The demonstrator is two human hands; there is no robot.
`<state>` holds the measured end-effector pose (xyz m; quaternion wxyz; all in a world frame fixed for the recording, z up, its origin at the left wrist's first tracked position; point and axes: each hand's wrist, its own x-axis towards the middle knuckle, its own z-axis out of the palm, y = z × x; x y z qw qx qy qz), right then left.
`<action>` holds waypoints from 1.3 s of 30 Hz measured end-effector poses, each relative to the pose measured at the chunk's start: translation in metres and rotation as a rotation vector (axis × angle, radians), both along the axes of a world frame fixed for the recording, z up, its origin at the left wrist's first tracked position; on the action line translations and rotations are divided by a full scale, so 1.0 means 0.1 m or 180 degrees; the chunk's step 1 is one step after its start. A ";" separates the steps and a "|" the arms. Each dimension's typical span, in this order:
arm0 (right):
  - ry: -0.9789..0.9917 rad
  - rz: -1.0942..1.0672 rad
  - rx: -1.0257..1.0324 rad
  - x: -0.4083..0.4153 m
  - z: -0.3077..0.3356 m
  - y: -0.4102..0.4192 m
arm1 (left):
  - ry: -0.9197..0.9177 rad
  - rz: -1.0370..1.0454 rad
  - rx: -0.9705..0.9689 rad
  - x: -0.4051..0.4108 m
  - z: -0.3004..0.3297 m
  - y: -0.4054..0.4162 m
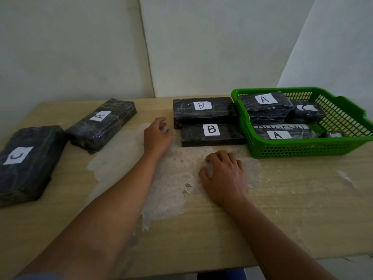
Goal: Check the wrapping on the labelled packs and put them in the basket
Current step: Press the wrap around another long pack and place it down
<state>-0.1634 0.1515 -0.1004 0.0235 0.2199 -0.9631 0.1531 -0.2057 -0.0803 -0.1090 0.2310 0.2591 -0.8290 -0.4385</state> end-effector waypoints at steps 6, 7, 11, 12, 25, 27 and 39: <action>-0.0066 -0.0300 0.0148 0.09 0.03 -0.19 | -0.0273 -0.0095 -0.0447 0.58 -0.02 0.11; -0.0088 -0.0383 0.0152 0.12 0.03 -0.27 | -0.0332 -0.0166 -0.0530 0.67 -0.02 0.11; -0.0195 -0.0279 0.0028 0.31 0.03 -0.69 | -0.0653 -0.0507 -0.0965 0.95 0.08 -0.06; -0.0247 -0.0190 -0.0020 0.37 0.03 -0.81 | -0.0740 -0.0501 -0.1217 0.99 0.13 -0.15; -0.0490 0.0345 0.0193 0.81 -0.04 -1.67 | -0.2146 0.0257 -0.1629 1.05 0.56 -1.79; -0.0444 0.0345 0.0143 0.82 -0.04 -1.68 | -0.2286 0.0237 -0.1711 1.08 0.56 -1.76; -0.0907 -0.0176 -0.2013 0.71 0.01 -1.54 | -0.1393 -0.0140 -0.0804 1.98 0.41 -0.63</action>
